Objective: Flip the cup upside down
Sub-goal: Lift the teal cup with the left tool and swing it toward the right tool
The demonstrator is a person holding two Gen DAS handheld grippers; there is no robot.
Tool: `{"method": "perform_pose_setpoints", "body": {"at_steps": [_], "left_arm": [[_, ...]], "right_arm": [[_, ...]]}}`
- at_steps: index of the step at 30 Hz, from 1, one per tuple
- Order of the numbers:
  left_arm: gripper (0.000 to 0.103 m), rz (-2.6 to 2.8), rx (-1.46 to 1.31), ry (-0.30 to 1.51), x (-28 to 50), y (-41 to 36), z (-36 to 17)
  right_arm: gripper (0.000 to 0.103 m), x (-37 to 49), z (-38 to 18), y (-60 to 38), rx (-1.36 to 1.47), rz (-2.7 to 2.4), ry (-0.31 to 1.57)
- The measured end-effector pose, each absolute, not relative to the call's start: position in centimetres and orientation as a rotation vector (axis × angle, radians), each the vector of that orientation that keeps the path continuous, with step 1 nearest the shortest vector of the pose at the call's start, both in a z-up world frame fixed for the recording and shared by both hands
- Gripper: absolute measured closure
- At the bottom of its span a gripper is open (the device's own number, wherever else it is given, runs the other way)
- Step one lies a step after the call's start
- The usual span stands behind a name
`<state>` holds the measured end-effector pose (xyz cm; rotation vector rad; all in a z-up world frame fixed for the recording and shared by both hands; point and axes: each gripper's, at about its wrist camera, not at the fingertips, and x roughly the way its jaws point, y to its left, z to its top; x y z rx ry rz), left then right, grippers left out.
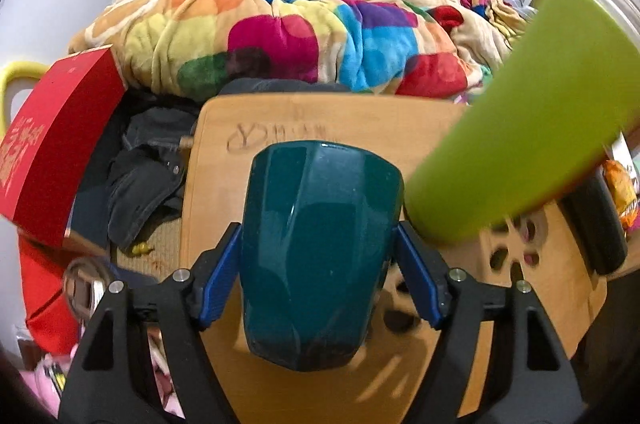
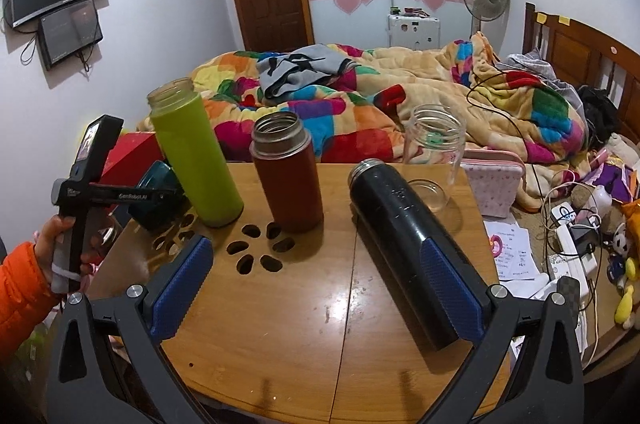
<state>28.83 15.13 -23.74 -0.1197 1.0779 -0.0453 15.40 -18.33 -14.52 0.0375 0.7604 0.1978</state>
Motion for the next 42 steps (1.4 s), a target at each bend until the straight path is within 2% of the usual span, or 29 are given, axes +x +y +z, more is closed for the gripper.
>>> {"method": "perform_pose_setpoints", "body": {"at_steps": [11, 24, 29, 42], "left_arm": [[0.029, -0.148, -0.048, 1.076, 21.7, 7.3, -23.4], [0.029, -0.228, -0.005, 1.045, 19.9, -3.3, -23.2], [0.029, -0.178, -0.028, 1.123, 20.7, -4.0, -25.0], [0.028, -0.322, -0.067, 1.100, 15.1, 0.5, -22.3]], "right_arm": [[0.000, 13.3, -14.3, -18.3, 0.016, 0.206, 0.766], [0.000, 11.5, -14.3, -20.5, 0.016, 0.166, 0.776], [0.000, 11.3, -14.6, -21.1, 0.020, 0.152, 0.782], [0.000, 11.8, -15.6, -21.0, 0.042, 0.168, 0.805]]}}
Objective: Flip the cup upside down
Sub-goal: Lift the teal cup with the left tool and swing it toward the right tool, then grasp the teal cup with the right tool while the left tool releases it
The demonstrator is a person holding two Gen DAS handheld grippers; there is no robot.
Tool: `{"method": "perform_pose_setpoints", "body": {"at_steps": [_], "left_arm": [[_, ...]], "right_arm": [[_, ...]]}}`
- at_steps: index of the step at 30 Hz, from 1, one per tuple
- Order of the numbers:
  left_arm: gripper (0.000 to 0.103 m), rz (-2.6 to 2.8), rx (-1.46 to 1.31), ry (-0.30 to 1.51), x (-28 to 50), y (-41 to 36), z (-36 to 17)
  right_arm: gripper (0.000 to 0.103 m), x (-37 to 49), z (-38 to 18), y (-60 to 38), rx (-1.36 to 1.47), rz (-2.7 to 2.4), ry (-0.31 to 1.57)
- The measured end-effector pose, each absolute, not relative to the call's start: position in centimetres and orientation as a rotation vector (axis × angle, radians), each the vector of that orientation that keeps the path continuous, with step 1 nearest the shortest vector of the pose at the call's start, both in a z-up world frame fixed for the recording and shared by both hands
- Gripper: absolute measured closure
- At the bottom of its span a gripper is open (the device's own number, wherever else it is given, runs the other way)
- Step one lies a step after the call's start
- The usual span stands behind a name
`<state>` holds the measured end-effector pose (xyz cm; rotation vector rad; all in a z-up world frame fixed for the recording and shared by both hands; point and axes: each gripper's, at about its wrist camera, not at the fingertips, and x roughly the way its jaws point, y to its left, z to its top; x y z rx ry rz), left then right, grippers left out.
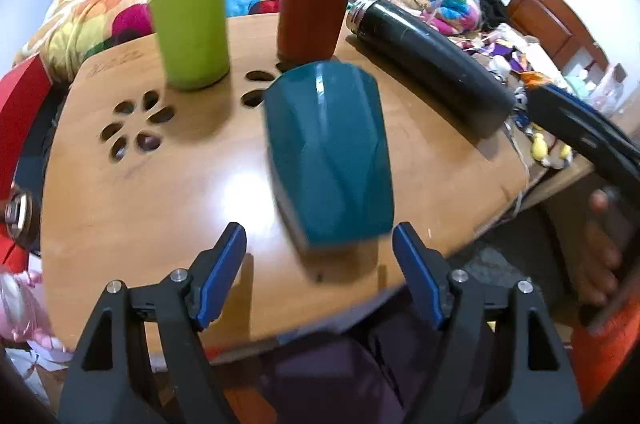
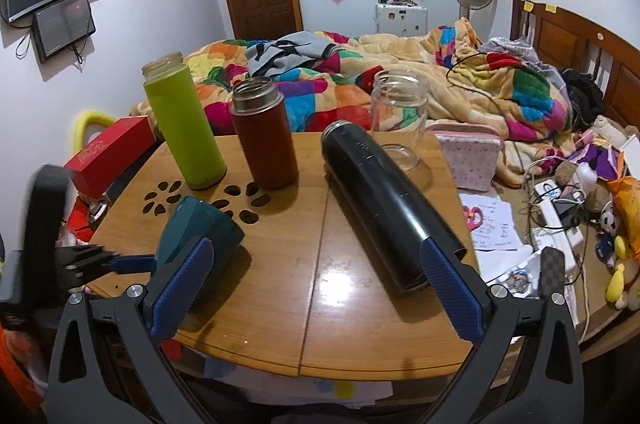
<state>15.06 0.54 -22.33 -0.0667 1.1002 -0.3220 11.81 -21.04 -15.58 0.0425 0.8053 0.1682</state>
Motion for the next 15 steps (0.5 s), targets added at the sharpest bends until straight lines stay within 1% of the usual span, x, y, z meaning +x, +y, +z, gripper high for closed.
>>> {"method": "perform_pose_setpoints", "body": {"at_steps": [4, 10, 11, 15], "left_arm": [[0.027, -0.240, -0.082, 1.074, 13.5, 3.9, -21.3], [0.028, -0.062, -0.159, 1.006, 13.9, 9.5, -20.1], [0.029, -0.052, -0.173, 0.993, 14.0, 10.1, -19.9], [0.038, -0.058, -0.170, 0.954, 14.1, 11.2, -19.1]], "right_arm": [[0.000, 12.3, -16.4, -19.8, 0.056, 0.209, 0.824], [0.000, 12.9, -18.8, -15.7, 0.103, 0.283, 0.894], [0.000, 13.0, -19.3, -14.6, 0.106, 0.302, 0.906], [0.001, 13.2, -21.0, -10.7, 0.044, 0.353, 0.930]]}}
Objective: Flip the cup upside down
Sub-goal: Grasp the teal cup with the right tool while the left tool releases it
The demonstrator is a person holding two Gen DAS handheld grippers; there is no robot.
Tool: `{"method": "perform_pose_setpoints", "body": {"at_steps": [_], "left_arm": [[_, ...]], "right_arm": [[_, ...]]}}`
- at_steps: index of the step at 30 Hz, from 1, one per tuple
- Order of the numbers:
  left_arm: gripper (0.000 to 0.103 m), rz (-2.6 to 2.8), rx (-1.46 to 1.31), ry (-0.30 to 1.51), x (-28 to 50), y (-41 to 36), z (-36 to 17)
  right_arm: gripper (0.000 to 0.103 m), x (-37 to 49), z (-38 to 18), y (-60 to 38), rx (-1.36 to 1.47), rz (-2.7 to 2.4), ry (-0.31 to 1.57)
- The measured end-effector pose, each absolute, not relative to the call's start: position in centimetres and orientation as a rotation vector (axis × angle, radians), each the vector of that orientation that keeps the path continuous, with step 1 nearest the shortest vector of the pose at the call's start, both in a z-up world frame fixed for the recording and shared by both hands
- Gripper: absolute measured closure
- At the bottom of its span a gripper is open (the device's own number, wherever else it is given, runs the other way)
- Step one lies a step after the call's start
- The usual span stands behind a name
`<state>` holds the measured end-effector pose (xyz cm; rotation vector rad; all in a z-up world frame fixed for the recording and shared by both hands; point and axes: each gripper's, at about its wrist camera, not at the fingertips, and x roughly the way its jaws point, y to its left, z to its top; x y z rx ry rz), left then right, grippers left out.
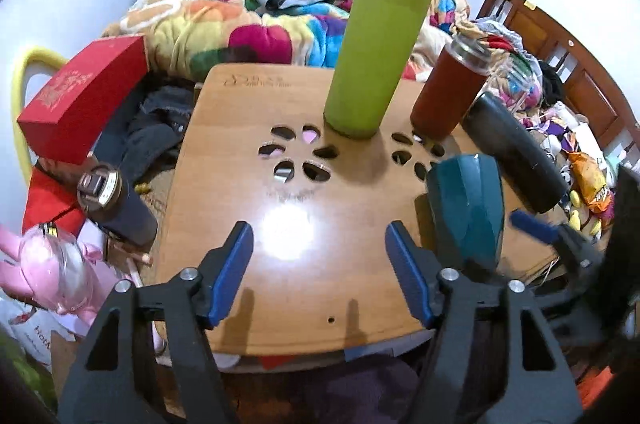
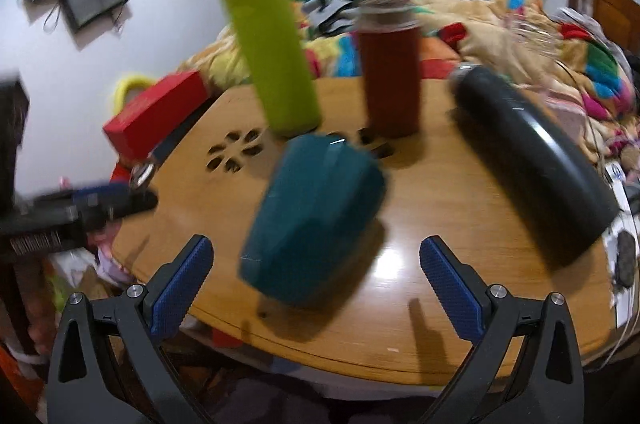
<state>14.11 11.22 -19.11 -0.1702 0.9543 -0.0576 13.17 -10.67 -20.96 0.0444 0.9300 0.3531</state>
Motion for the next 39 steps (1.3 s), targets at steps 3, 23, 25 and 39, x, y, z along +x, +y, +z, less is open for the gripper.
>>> {"method": "perform_pose_setpoints", "body": {"at_steps": [3, 23, 25, 39], "left_arm": [[0.045, -0.098, -0.140, 0.926, 14.7, 9.8, -18.4], [0.088, -0.358, -0.032, 0.880, 18.3, -1.1, -17.9], [0.089, -0.358, -0.040, 0.889, 18.5, -1.3, -18.2], [0.091, -0.379, -0.078, 0.902, 18.9, -1.1, -18.5]], "right_arm": [[0.012, 13.3, -21.9, -9.3, 0.008, 0.344, 0.936], [0.049, 12.2, -22.5, -12.3, 0.005, 0.402, 0.908], [0.050, 12.0, -22.4, -12.7, 0.007, 0.403, 0.906], [0.050, 11.2, -21.3, -14.0, -0.003, 0.376, 0.870]]}}
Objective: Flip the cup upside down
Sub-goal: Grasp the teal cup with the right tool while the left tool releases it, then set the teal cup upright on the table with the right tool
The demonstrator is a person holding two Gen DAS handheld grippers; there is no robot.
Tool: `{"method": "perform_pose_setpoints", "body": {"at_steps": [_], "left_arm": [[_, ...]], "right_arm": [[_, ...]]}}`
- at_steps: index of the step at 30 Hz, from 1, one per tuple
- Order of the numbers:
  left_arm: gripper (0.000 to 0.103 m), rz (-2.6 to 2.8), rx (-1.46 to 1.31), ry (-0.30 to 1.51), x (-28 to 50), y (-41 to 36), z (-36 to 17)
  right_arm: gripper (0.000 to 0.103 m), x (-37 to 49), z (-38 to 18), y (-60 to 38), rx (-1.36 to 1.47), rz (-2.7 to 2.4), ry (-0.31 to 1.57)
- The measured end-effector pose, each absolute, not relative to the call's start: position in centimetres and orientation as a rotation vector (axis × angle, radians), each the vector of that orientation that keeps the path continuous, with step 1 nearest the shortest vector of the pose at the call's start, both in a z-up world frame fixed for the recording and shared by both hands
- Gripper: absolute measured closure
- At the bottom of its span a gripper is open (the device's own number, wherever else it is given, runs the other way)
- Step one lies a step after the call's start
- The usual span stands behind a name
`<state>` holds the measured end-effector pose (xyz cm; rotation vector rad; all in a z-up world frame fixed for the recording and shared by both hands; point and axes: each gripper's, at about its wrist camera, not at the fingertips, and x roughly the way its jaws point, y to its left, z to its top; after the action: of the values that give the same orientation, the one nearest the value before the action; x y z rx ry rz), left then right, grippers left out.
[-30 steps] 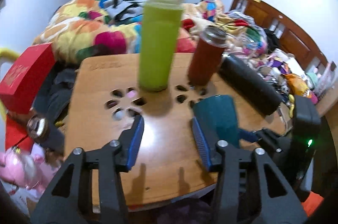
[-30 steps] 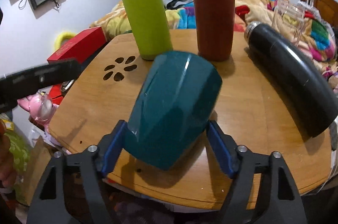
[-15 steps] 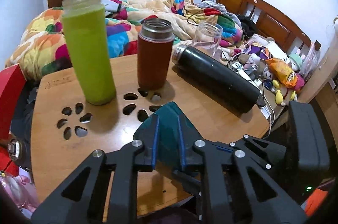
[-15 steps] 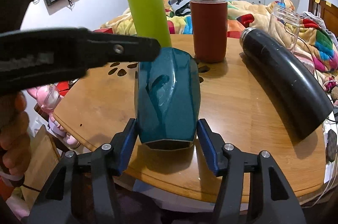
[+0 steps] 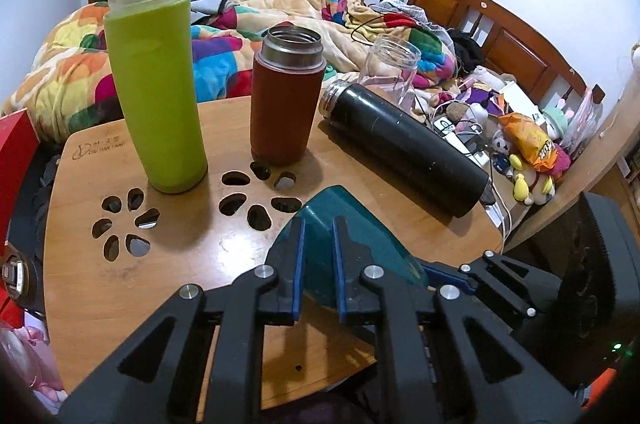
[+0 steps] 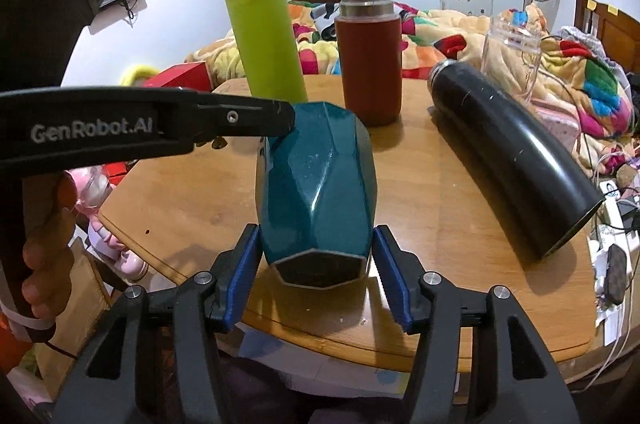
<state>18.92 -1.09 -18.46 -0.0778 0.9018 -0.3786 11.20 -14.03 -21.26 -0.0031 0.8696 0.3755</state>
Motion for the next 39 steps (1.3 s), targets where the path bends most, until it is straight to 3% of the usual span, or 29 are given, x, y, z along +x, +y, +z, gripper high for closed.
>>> {"method": "perform_pose_setpoints", "body": {"at_steps": [39], "left_arm": [[0.098, -0.338, -0.141, 0.871, 21.7, 2.5, -18.7]], "right_arm": [[0.055, 15.6, -18.8, -11.3, -0.087, 0.454, 0.766]]}}
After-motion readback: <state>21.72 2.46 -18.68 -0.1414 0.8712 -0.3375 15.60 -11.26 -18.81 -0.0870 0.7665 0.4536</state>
